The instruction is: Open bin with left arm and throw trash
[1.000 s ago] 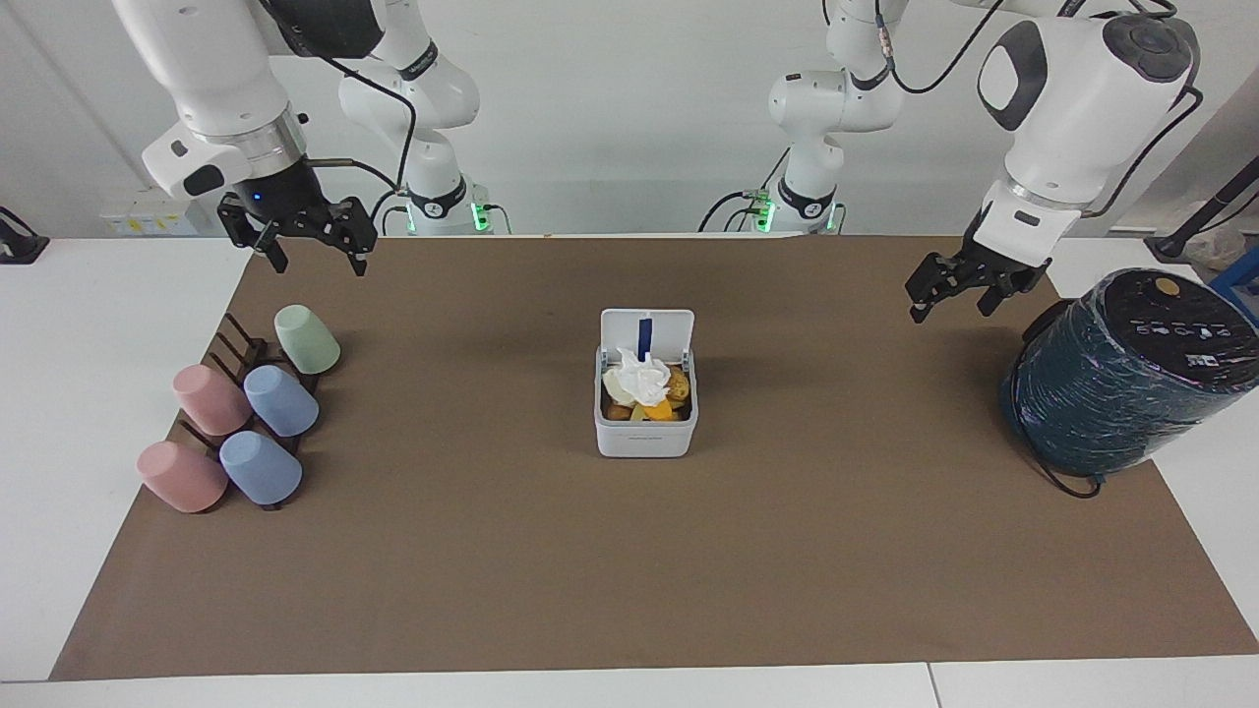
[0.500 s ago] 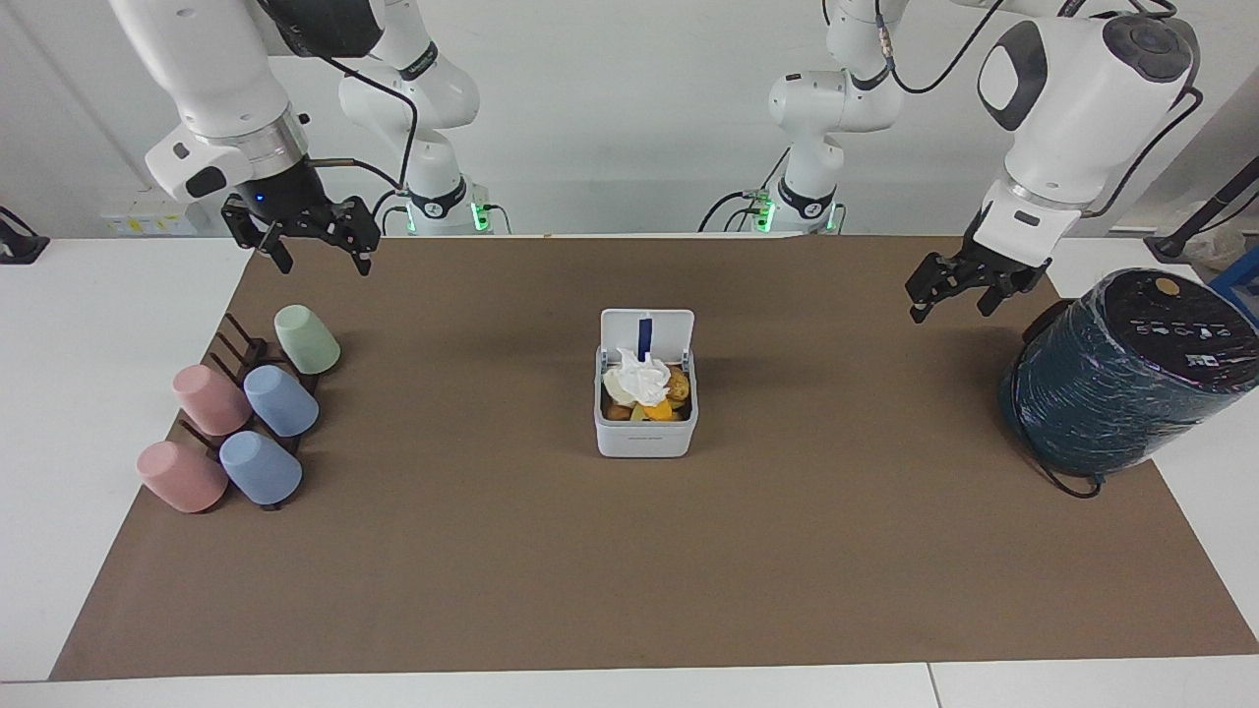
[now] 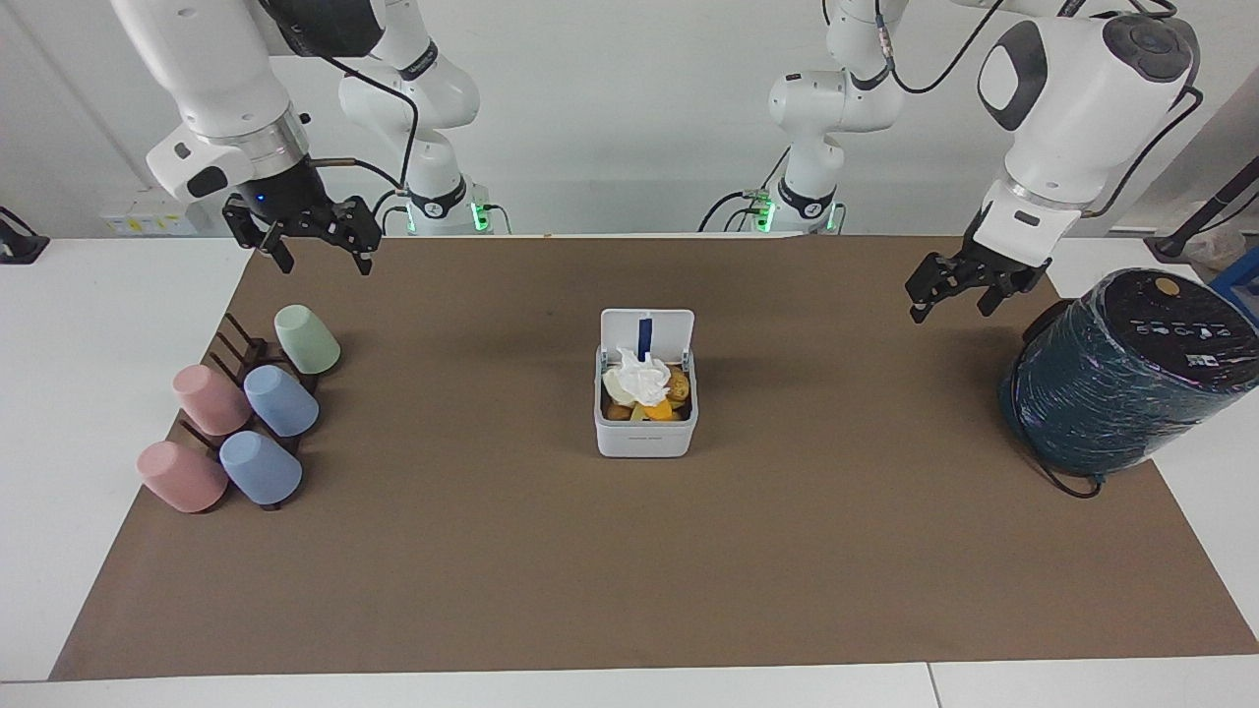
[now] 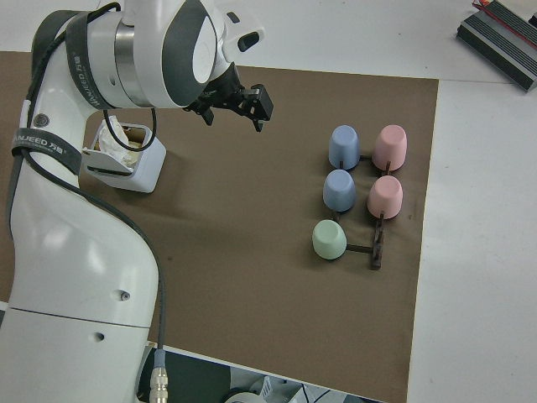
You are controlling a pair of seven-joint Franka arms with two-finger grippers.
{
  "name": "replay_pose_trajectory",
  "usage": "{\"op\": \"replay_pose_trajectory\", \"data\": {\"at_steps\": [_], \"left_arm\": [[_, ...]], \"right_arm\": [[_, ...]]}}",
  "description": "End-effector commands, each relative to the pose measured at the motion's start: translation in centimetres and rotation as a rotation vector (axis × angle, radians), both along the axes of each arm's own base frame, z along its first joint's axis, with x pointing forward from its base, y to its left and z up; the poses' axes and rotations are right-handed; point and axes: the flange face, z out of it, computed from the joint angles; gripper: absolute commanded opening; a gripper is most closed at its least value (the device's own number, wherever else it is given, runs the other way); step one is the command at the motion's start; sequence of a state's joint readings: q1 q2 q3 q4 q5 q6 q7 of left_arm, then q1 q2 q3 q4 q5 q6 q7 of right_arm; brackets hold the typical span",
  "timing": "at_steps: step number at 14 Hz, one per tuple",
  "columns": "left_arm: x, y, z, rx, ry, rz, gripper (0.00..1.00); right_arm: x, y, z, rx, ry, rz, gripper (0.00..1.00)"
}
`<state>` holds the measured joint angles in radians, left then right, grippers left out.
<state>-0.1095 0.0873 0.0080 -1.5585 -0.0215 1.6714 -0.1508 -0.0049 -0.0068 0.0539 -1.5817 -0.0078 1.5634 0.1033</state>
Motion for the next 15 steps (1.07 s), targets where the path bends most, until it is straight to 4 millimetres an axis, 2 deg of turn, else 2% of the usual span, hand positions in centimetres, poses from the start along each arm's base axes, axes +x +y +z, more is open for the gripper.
{"op": "replay_pose_trajectory", "data": {"at_steps": [1, 15], "left_arm": [[-1.00, 0.51, 0.12, 0.019, -0.003, -0.006, 1.00], [-0.76, 0.50, 0.43, 0.020, -0.020, -0.035, 1.00]], "right_arm": [[-0.81, -0.18, 0.09, 0.021, 0.003, 0.023, 1.00], [-0.81, -0.18, 0.09, 0.021, 0.003, 0.023, 1.00]]}}
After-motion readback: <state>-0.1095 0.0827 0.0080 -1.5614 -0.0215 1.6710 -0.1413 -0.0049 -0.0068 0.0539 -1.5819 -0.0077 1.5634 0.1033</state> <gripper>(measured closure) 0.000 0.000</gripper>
